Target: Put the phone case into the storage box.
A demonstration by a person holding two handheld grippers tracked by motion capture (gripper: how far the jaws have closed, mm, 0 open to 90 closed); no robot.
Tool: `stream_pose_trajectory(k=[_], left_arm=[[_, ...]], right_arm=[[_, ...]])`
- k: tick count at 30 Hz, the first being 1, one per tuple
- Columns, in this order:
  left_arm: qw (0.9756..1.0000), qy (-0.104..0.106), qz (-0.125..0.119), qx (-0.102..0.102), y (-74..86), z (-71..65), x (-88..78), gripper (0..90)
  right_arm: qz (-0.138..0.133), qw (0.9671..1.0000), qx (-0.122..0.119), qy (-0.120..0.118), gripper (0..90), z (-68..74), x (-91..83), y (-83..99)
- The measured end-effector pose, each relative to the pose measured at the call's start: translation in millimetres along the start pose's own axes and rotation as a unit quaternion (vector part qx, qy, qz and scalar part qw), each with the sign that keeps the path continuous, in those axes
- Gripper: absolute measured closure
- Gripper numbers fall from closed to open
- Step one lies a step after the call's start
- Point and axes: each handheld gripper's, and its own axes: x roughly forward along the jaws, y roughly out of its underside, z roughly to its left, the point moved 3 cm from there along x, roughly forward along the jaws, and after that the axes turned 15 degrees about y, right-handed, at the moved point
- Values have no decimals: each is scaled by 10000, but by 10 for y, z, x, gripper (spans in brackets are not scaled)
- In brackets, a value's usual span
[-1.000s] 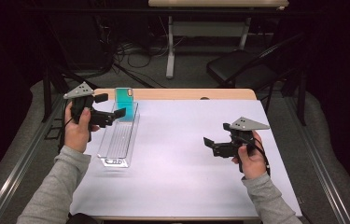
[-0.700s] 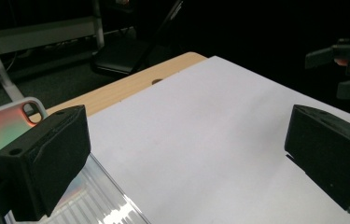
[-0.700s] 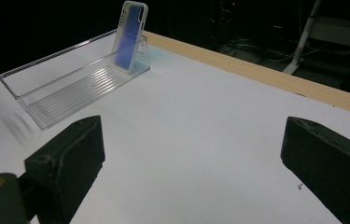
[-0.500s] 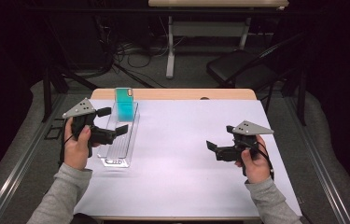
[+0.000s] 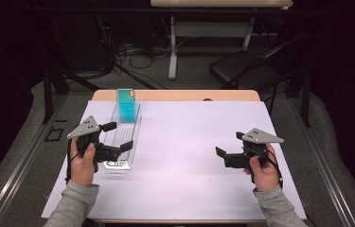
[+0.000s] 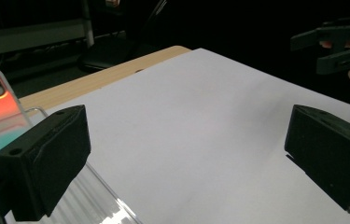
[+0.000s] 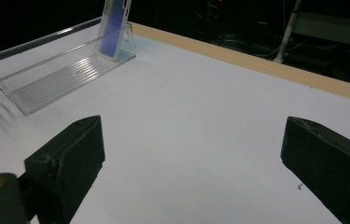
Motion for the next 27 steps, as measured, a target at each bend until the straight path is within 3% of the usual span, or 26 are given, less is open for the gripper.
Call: stream_pose_trajectory(k=[4, 15, 27], left_arm=[[10000, -1, -5, -88, 66, 5, 0, 5], [9999, -101, 19, -71, 265, 25, -26, 5], [9994, -253, -53, -248, 357, 128, -101, 5]], right_arm=[[70, 9999, 57, 67, 60, -43, 3, 86], [89, 9995, 118, 266, 58, -148, 24, 257], [156, 9991, -52, 395, 53, -154, 50, 347]])
